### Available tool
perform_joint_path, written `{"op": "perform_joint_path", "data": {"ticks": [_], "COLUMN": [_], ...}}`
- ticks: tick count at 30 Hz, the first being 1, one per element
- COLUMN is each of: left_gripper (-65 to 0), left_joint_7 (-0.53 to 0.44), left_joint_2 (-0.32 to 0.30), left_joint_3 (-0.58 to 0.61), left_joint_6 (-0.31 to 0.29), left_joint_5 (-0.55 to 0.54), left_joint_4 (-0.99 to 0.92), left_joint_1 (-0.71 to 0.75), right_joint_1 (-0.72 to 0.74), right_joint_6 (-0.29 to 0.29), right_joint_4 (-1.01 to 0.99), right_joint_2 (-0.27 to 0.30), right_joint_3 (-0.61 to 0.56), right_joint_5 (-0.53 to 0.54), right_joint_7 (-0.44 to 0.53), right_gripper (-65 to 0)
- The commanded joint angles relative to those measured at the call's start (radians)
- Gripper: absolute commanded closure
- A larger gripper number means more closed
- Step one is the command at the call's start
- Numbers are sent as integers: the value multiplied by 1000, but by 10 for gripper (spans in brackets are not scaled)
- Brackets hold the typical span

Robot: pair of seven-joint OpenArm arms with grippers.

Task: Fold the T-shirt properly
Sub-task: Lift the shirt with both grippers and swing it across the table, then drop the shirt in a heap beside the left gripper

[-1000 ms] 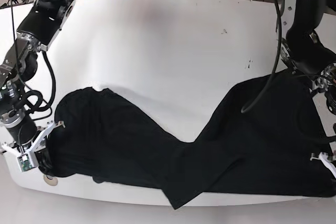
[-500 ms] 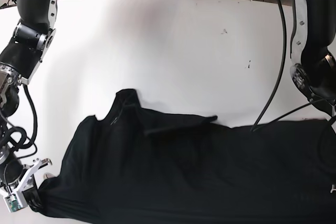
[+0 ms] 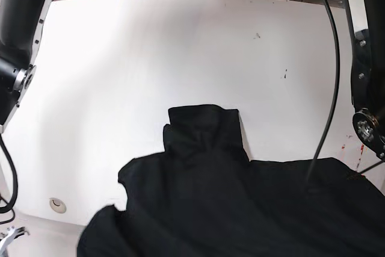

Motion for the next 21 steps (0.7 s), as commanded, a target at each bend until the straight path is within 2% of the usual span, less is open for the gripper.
{"op": "perform_joint_path", "data": {"ticks": [1,4,12,15,21], "left_gripper": [0,0,0,0,0], "left_joint_7": [-5,-5,-5,-5,-5], "left_joint_2": [-18,-18,-13,-12,-10], "left_joint_3": [-4,-4,-6,-7,-7], "left_joint_6": [2,2,2,2,2], "left_joint_5": [15,14,10,9,9], "left_joint_4": [-31,-49,-46,-25,90], "left_joint_1": [-65,-82,-34,44,196], "right_joint_1": [83,129,145,80,-96], "right_joint_6": [-13,-13,9,9,9], "right_joint_4": [6,6,14,14,60], "right_joint_2": [42,65,74,74,62], "right_joint_3": [-37,-71,-69,-52,77], "right_joint_5": [-5,-5,-6,-14,-13], "right_joint_7": [13,-5,-48,-48,-51], "right_gripper": [0,0,0,0,0]}}
